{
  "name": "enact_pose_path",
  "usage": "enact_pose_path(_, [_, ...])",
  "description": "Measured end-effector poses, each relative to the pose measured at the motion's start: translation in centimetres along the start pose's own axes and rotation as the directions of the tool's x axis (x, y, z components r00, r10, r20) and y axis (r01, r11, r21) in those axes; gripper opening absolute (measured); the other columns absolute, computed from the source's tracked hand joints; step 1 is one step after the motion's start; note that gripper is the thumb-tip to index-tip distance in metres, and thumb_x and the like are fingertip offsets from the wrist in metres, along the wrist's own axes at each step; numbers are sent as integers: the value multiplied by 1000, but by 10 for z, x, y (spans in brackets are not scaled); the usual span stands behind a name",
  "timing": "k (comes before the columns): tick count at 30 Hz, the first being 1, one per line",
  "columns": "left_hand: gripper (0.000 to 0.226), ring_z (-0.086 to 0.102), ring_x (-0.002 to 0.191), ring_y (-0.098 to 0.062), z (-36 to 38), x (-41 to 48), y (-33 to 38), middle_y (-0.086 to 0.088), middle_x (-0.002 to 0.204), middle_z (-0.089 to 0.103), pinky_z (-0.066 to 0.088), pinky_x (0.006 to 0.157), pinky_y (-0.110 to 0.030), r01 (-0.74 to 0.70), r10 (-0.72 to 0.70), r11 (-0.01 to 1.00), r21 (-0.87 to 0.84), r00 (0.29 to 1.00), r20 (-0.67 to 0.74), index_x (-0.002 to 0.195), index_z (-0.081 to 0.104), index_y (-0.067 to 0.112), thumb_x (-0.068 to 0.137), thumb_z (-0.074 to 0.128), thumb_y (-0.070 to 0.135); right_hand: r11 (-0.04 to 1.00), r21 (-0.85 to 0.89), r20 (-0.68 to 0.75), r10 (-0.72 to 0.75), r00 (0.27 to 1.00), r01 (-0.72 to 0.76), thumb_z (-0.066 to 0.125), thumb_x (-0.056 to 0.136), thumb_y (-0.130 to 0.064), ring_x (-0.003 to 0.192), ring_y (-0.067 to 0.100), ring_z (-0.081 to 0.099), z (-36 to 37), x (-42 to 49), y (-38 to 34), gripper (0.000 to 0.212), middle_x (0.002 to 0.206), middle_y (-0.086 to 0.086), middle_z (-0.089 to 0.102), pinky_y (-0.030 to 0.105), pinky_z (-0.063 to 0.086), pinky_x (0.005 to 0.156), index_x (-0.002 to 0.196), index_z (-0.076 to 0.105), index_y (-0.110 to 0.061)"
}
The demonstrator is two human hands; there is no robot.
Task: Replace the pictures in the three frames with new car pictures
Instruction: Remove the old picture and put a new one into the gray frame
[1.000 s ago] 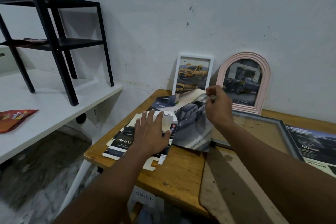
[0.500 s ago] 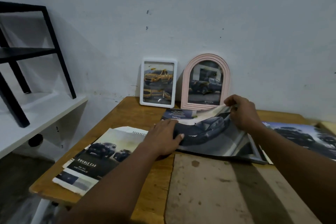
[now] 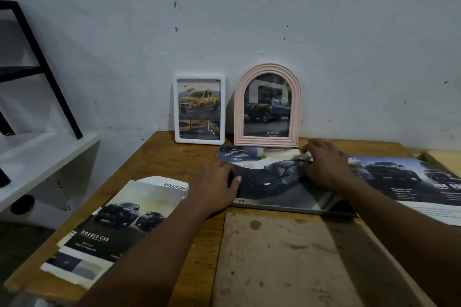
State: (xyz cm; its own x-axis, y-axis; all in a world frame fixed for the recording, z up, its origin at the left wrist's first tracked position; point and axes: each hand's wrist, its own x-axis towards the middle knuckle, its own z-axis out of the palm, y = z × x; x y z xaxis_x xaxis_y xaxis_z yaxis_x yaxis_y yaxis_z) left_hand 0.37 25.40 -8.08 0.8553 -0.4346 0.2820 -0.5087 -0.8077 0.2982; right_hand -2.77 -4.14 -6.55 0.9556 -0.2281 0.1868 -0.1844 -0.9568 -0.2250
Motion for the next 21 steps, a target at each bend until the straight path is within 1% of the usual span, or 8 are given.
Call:
enact_pose_path(3, [33, 50, 111, -15, 3, 4, -2, 4, 116, 60, 50, 91, -38, 33, -35, 997, -68, 999, -21, 112, 66, 26, 97, 54, 52, 999, 48, 39, 3, 999, -5, 53, 95, -47, 123, 26, 47, 10, -13, -5, 35, 136, 2, 53, 53, 39, 103, 125, 55, -30])
enact_pose_path(5, [32, 51, 111, -17, 6, 6, -2, 3, 115, 60, 50, 91, -38, 47, -49, 995, -89, 998, -29, 112, 66, 26, 97, 56, 51, 999, 54, 46, -6, 999, 4, 47, 96, -49, 121, 25, 49, 16, -21, -4, 35, 133, 3, 55, 51, 43, 99, 124, 55, -30])
enact_pose_path(8, [36, 48, 115, -15, 13, 4, 0, 1, 124, 55, 46, 94, -33, 50, -54, 991, -123, 998, -27, 122, 62, 25, 96, 59, 49, 997, 69, 22, -36, 999, 34, 43, 97, -50, 120, 25, 50, 17, -28, 0, 35, 132, 3, 56, 50, 46, 96, 123, 54, -28])
enact_pose_path(11, [44, 45, 120, -12, 17, 2, 0, 1, 136, 48, 37, 95, -26, 42, -46, 977, -209, 999, -12, 135, 55, 24, 98, 58, 47, 997, 69, 27, -37, 999, 35, 43, 98, -49, 121, 26, 49, 16, -33, 1, 36, 133, 5, 55, 51, 44, 98, 124, 52, -26])
enact_pose_path(13, [48, 46, 126, -13, 18, 2, -2, 2, 143, 48, 40, 99, -28, 36, -29, 970, -242, 999, 32, 140, 50, 25, 99, 55, 49, 999, 50, 28, -18, 999, 16, 40, 98, -51, 128, 28, 44, 17, -36, 0, 40, 139, 5, 51, 54, 38, 104, 127, 49, -26])
enact_pose_path(16, [55, 45, 134, -17, 19, 2, -1, 3, 149, 47, 43, 109, -41, 33, -17, 983, -180, 996, 90, 145, 46, 28, 98, 51, 56, 1000, -7, 46, 13, 999, -12, 34, 99, -54, 140, 32, 31, 19, -38, -1, 47, 149, 6, 42, 57, 29, 111, 136, 43, -26])
enact_pose_path(18, [57, 43, 136, -18, 18, 2, 1, 2, 152, 44, 42, 111, -41, 45, -30, 986, -162, 995, 95, 147, 44, 27, 99, 51, 56, 1000, -16, 45, 10, 999, -9, 32, 99, -55, 142, 32, 30, 19, -39, -1, 49, 150, 6, 41, 56, 30, 111, 137, 41, -26])
enact_pose_path(21, [59, 34, 144, -20, 18, 0, 4, 0, 157, 38, 34, 114, -39, 42, -31, 992, -119, 995, 95, 150, 42, 24, 100, 49, 55, 1000, 3, 30, -5, 1000, 5, 33, 98, -57, 138, 30, 34, 18, -39, 1, 49, 147, 5, 44, 55, 33, 108, 135, 43, -26])
